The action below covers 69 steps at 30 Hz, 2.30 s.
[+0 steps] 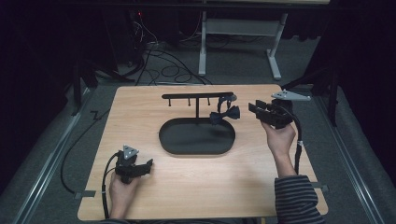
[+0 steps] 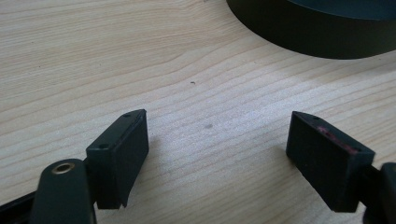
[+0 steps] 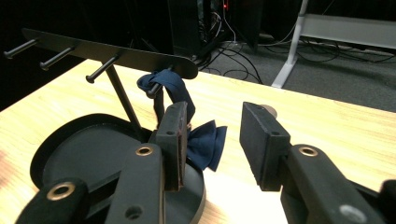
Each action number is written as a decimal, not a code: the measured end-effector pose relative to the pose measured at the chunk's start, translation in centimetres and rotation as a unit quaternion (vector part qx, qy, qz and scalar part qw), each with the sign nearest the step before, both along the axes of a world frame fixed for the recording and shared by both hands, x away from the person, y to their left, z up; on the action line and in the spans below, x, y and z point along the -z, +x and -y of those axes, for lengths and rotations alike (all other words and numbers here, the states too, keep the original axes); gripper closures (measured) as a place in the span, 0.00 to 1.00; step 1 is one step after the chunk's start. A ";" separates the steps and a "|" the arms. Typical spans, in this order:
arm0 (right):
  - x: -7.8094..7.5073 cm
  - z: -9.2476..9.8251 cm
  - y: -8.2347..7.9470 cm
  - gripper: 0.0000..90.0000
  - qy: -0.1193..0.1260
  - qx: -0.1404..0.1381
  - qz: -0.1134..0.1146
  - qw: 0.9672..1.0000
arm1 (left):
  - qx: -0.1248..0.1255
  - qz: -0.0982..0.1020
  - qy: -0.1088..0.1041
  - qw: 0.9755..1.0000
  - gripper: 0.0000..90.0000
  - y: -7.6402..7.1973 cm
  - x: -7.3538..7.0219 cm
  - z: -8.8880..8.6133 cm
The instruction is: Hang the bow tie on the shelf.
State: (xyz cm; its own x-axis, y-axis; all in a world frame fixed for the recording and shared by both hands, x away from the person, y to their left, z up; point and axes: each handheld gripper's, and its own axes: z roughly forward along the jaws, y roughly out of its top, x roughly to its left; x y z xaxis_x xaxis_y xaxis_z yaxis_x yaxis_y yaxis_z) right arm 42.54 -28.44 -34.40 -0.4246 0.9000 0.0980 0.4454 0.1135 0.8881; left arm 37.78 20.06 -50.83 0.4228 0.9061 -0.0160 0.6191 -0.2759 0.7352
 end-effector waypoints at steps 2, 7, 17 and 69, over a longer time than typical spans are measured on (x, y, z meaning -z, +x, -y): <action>0.0 0.3 -0.2 0.69 0.002 0.001 0.000 1.000 | 0.000 0.000 0.000 1.000 0.24 0.0 0.0 0.0; 0.2 0.9 -0.7 0.69 0.008 0.003 -0.001 1.000 | 0.000 0.000 0.000 1.000 0.24 0.0 0.0 0.0; 0.7 2.2 -1.9 0.68 0.018 0.010 0.000 1.000 | 0.000 0.000 0.000 1.000 0.24 0.0 0.0 0.0; 3.3 5.5 -7.2 0.66 0.044 0.031 -0.002 0.999 | 0.000 0.000 0.001 1.000 0.24 0.0 0.0 0.0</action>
State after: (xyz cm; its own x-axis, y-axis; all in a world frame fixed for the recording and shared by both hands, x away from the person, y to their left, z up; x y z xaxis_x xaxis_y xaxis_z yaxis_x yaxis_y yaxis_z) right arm 35.37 -33.96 -37.67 -0.3672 0.9129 0.1784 0.4519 0.0074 0.8920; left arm 37.78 20.05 -50.83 0.4227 0.9062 -0.0141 0.6187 -0.2772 0.7352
